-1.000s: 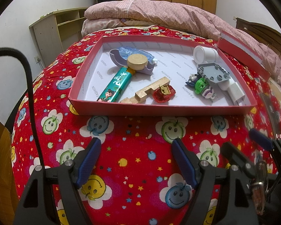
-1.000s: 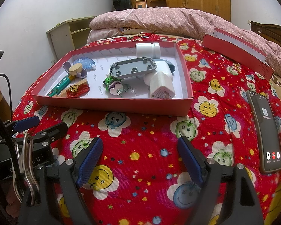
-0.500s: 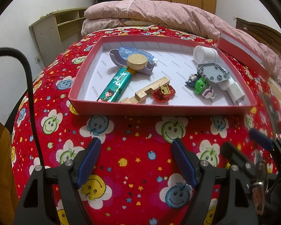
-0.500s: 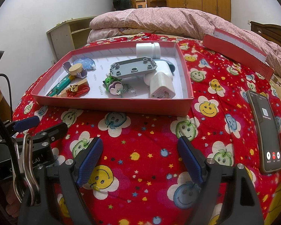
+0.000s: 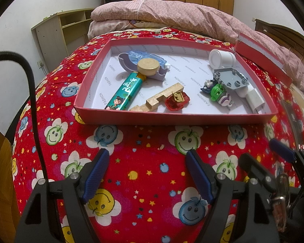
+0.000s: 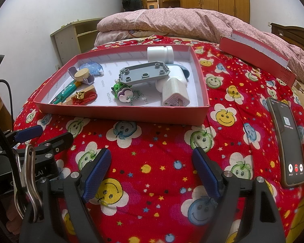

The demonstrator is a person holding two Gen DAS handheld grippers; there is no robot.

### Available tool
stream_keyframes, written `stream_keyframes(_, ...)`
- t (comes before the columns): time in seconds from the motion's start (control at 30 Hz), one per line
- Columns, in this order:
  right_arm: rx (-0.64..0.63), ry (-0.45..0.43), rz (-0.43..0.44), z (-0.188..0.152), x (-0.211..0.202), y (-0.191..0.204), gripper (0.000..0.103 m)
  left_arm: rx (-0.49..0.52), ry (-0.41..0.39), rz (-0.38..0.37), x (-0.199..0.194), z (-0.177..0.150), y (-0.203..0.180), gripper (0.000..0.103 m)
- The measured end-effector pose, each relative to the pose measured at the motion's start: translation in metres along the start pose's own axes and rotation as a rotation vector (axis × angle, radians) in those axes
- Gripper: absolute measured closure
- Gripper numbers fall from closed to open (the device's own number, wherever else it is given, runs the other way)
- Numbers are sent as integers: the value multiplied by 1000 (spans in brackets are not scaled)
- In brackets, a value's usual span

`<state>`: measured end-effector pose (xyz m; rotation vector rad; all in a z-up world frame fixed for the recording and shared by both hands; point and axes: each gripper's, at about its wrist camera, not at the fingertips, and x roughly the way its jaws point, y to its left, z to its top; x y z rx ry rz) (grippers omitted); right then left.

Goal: Organize rigid objects

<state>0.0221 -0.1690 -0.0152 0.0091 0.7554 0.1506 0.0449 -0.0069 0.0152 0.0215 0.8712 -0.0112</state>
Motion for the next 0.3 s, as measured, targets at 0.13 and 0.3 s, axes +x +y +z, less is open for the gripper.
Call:
stream_keyframes(0.13,0,0,0,0,0,0,19,0,0,0,0,0,-1,22)
stream_keyframes(0.3,0,0,0,-1,0,0,19,0,0,0,0,0,-1,22)
